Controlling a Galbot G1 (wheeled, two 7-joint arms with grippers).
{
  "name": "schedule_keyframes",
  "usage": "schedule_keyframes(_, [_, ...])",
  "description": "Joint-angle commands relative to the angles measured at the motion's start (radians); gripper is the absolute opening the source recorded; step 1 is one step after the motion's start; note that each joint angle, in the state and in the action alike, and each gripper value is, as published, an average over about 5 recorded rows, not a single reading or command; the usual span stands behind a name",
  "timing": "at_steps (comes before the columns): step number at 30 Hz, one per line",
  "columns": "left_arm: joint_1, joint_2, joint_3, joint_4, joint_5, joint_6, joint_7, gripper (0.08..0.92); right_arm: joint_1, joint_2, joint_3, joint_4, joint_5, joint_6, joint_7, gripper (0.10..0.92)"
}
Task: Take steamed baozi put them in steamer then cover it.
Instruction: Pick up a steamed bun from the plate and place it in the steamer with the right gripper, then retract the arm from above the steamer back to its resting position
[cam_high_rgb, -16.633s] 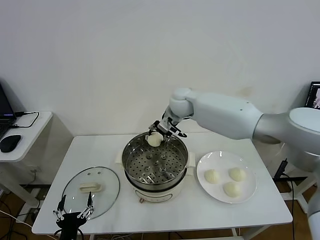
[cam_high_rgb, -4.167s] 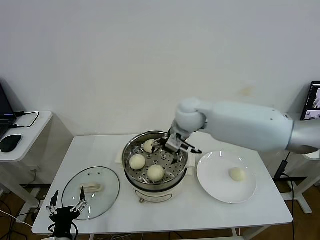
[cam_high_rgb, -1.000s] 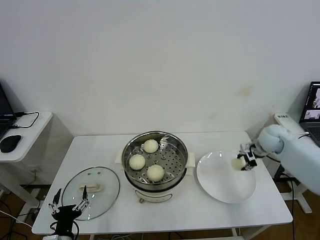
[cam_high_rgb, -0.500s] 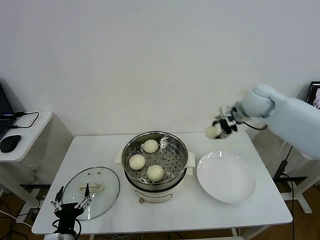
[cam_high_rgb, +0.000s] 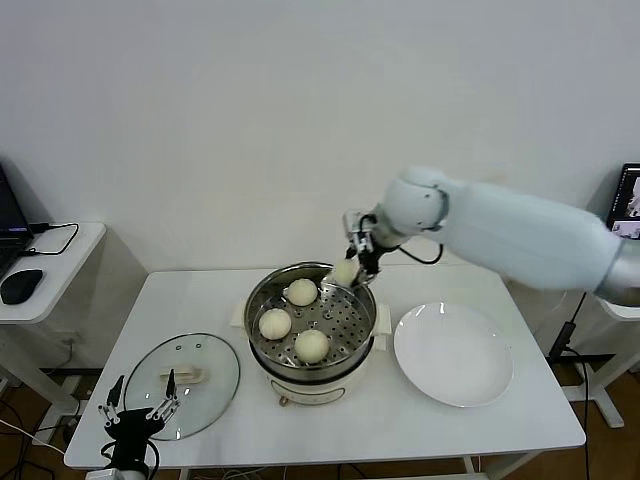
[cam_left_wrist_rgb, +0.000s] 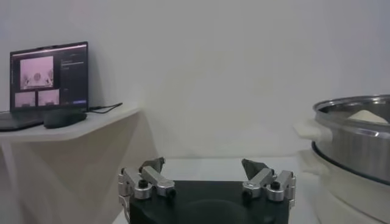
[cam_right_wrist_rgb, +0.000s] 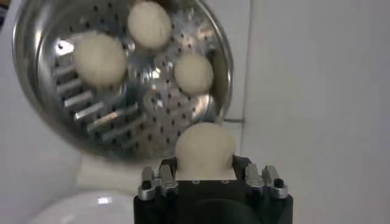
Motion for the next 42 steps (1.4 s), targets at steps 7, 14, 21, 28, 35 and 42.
schedule_keyframes(7, [-0.005, -0.005, 0.002, 0.003, 0.000, 0.000, 0.001, 0.823, -0.118, 0.116, -0.040, -0.062, -0.002, -0.101, 0.019, 0.577])
schedule_keyframes(14, [-0.007, -0.006, 0.002, 0.003, 0.000, 0.000, 0.001, 0.823, -0.125, 0.101, -0.033, -0.054, -0.010, -0.100, 0.016, 0.577])
schedule_keyframes(21, [-0.009, -0.010, 0.003, 0.004, 0.000, 0.000, 0.001, 0.823, -0.137, 0.078, 0.000, -0.055, -0.078, -0.068, 0.011, 0.609])
schedule_keyframes(28, [-0.008, -0.010, 0.002, 0.002, 0.000, 0.000, 0.001, 0.823, -0.122, -0.026, 0.073, 0.039, -0.075, -0.064, 0.032, 0.790])
schedule_keyframes(35, [-0.009, -0.008, 0.004, 0.004, 0.000, 0.000, 0.003, 0.823, -0.197, -0.190, 0.226, 0.209, 0.064, -0.022, 0.262, 0.822])
schedule_keyframes(42, [-0.013, -0.013, 0.008, 0.014, 0.002, 0.000, 0.005, 0.823, -0.562, -0.363, 0.498, 0.331, 0.134, 0.153, 0.590, 0.823])
